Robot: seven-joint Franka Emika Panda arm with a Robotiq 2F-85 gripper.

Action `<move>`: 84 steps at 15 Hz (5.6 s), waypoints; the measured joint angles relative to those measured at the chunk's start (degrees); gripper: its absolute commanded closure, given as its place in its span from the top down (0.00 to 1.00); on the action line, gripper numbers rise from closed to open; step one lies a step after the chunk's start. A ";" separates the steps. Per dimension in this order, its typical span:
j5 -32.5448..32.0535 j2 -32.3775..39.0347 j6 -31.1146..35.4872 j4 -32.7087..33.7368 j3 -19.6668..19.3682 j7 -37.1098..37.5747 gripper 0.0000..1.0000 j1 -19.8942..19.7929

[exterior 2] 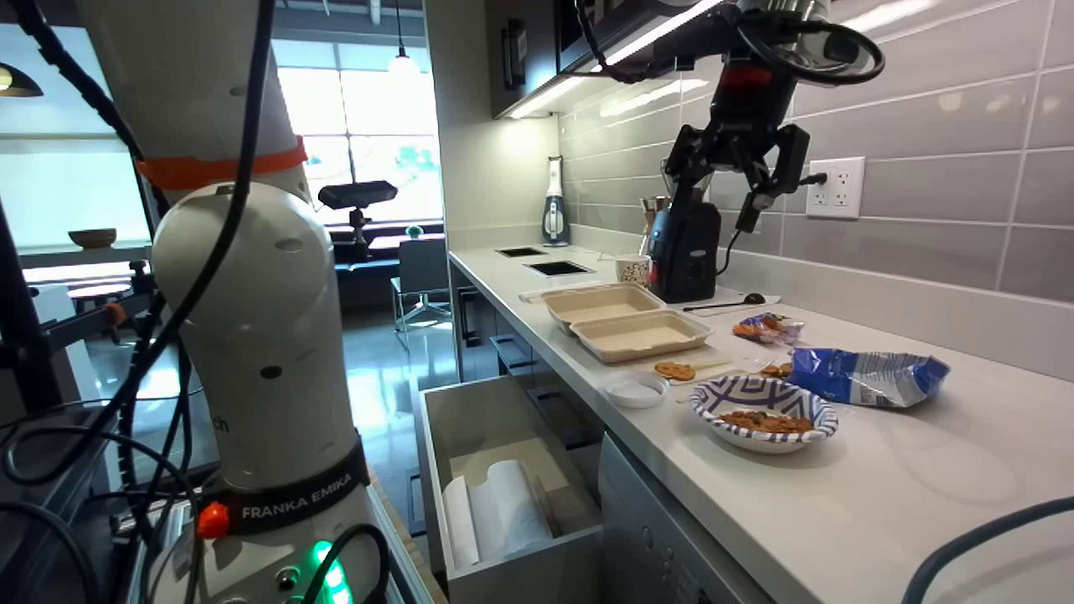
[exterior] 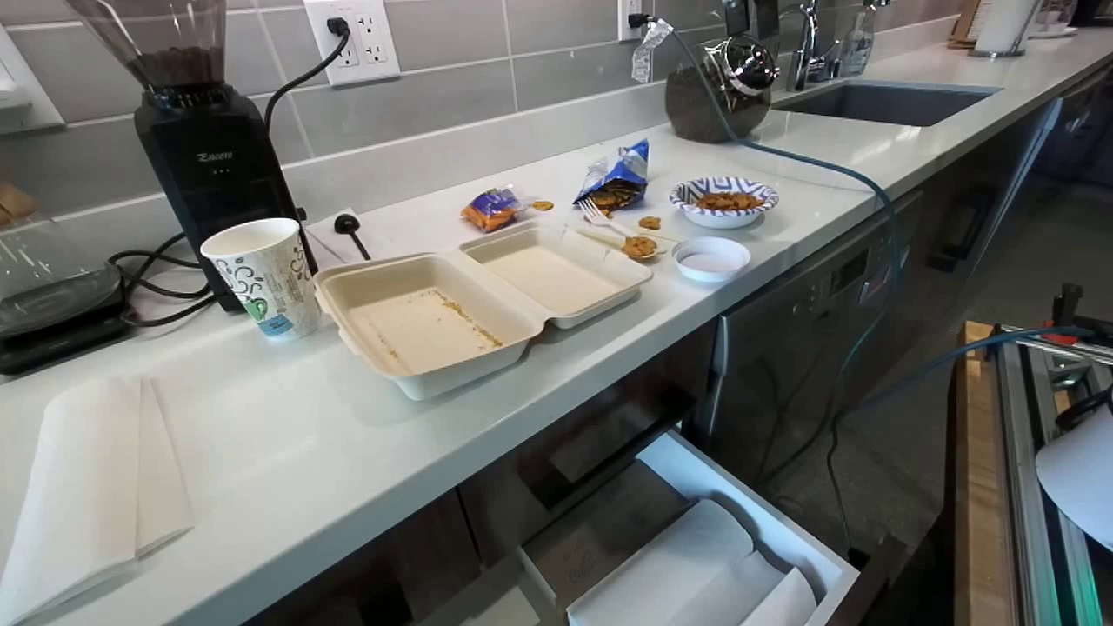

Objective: Pour the contents in the white object onto the container

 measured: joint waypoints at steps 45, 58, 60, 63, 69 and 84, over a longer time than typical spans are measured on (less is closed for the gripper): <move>0.51 6.91 46.38 -19.04 12.05 20.17 1.00 2.20; 1.27 12.07 54.52 -20.42 12.28 20.42 0.63 2.57; 1.28 12.40 54.54 -20.33 12.28 20.47 0.52 2.57; 1.28 12.79 54.57 -20.25 12.28 20.60 0.47 2.57; 1.28 13.42 56.51 -20.24 12.28 20.80 0.57 2.61; 1.26 15.77 58.66 -19.24 12.28 21.23 0.42 3.23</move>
